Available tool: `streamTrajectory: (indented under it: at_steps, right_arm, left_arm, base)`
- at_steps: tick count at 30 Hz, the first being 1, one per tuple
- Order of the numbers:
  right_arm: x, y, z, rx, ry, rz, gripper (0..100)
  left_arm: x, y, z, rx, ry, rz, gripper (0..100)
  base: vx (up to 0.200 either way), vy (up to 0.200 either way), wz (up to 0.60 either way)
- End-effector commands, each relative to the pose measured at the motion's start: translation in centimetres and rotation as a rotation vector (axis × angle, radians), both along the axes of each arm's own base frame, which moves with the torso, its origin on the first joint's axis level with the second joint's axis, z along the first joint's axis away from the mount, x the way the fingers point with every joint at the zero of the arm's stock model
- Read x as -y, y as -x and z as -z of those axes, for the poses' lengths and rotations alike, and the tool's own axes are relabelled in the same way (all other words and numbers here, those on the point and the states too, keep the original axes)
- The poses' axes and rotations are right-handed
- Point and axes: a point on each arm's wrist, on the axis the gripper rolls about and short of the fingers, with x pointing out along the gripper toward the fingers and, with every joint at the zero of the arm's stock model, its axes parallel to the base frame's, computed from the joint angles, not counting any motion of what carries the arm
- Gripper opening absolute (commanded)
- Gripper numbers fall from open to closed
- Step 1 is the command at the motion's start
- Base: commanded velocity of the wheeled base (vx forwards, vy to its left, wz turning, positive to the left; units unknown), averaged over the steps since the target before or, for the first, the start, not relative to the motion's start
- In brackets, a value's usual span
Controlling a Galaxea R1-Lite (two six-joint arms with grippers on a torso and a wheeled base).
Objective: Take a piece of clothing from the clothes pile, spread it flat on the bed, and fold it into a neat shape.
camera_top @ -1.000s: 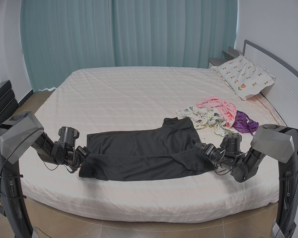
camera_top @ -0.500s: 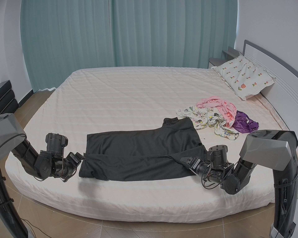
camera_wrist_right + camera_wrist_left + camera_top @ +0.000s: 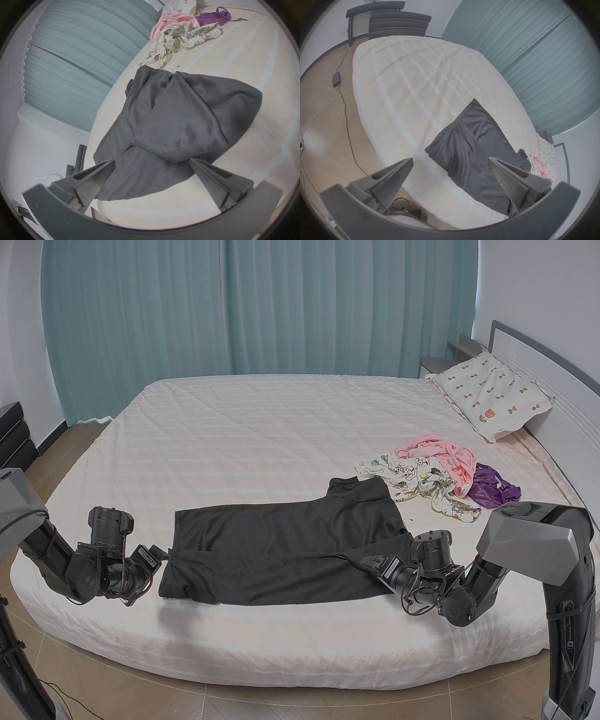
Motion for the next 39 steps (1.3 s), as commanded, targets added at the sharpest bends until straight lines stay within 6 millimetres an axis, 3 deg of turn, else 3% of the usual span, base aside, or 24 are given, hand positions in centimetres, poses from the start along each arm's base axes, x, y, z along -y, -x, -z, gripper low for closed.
streamTrajectory:
  at_steps: [1, 10, 34, 35, 39]
  right_arm:
    - [-0.1, -0.3, 0.1, -0.006, 0.002, 0.0, 100]
    - [-1.6, -1.8, 0.6, -0.008, 0.027, 0.018, 100]
    - [-2.6, -1.7, 0.7, -0.031, 0.072, 0.159, 100]
    - [-2.6, -1.7, 0.7, -0.031, 0.073, 0.161, 0]
    - [-2.6, -1.6, 0.6, -0.02, 0.092, 0.191, 0]
  left_arm:
    - [0.0, 0.0, 0.1, -0.002, 0.0, -0.002, 100]
    - [-0.1, -0.2, 0.2, -0.005, 0.0, -0.003, 100]
    - [-0.3, -0.2, 0.4, -0.009, 0.001, -0.008, 100]
    - [-0.3, -0.2, 0.4, -0.009, 0.001, -0.008, 100]
    - [-0.3, -0.2, 0.4, -0.011, 0.001, -0.01, 100]
  base:
    - [0.0, 0.0, 0.0]
    - [0.0, 0.0, 0.0]
    - [0.0, 0.0, 0.0]
    - [0.0, 0.0, 0.0]
    - [0.0, 0.0, 0.0]
